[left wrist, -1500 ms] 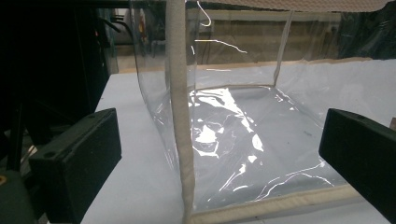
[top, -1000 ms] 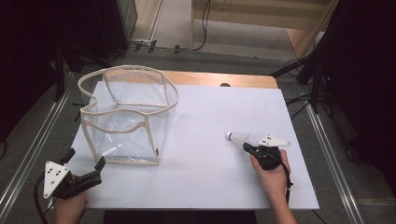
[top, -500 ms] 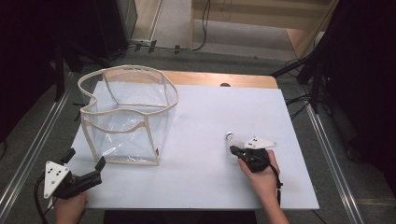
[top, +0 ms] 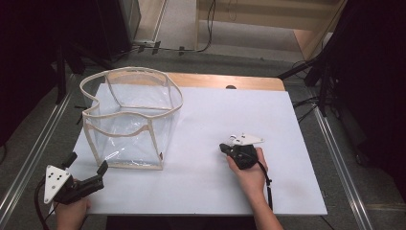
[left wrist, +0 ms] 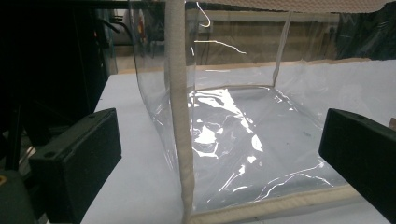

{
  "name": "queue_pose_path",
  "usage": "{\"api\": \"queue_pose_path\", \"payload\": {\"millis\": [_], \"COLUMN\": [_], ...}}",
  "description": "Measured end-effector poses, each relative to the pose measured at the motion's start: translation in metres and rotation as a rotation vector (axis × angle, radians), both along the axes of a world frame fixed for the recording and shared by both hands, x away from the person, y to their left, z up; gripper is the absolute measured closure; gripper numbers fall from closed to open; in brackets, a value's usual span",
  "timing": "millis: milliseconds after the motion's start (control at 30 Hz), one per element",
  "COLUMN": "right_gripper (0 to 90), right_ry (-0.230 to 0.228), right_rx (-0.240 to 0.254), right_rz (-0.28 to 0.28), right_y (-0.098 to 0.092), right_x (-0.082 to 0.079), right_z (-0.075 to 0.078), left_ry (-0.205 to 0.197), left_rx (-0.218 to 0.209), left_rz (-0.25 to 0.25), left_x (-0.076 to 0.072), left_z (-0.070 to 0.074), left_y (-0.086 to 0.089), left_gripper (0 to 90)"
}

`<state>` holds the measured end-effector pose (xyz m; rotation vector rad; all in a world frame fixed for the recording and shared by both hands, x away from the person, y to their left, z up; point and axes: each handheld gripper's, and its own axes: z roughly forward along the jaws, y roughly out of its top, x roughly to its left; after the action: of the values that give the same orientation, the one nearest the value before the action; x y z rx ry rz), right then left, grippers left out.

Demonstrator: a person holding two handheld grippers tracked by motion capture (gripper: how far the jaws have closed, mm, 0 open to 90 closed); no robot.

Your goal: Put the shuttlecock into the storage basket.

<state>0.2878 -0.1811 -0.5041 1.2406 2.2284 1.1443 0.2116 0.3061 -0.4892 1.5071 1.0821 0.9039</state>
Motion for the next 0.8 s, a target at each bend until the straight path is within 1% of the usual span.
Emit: {"api": "queue_pose_path", "payload": {"millis": [100,133,200,267,333,467,500,567,667,767,800], "right_gripper": [88.0,88.0,87.9,88.0,88.0,88.0,88.0,88.0,87.9,87.9,87.9], "right_ry": [-0.004,-0.011,-0.011,-0.012,-0.012,-0.032,-0.032,-0.041,-0.057,-0.066,-0.067], "right_rx": [0.01,0.019,0.021,0.016,0.024,0.014,0.014,0.009,0.02,0.03,0.025], "right_rz": [-0.006,-0.004,-0.005,-0.004,-0.006,0.009,0.009,0.008,0.009,0.002,-0.002], "right_y": [0.005,0.007,0.008,0.009,0.01,0.012,0.012,0.011,0.008,-0.001,-0.004], "right_x": [0.007,0.013,0.015,0.021,0.032,0.042,0.042,0.046,0.05,0.05,0.05], "right_z": [0.005,0.007,0.007,0.009,0.012,0.021,0.021,0.025,0.031,0.035,0.035], "left_ry": [0.0,0.001,0.001,0.001,0.001,0.002,0.002,0.003,0.002,0.002,0.002], "left_rx": [0.001,0.003,0.004,0.004,0.004,0.003,0.003,0.002,0.001,0.0,-0.002], "left_rz": [0.001,0.001,0.0,0.0,0.0,-0.001,-0.002,-0.001,-0.002,-0.004,-0.004], "left_x": [0.0,0.0,0.0,0.0,0.0,0.001,0.001,0.001,0.001,0.001,0.001], "left_z": [0.0,0.0,0.0,0.0,0.0,0.0,0.0,0.0,0.0,0.0,0.0], "left_y": [0.0,0.0,0.0,0.0,0.0,0.0,0.0,0.0,0.0,0.0,0.0], "left_gripper": [0.0,0.0,0.0,0.0,0.0,0.0,0.0,0.0,0.0,0.0,0.0]}}
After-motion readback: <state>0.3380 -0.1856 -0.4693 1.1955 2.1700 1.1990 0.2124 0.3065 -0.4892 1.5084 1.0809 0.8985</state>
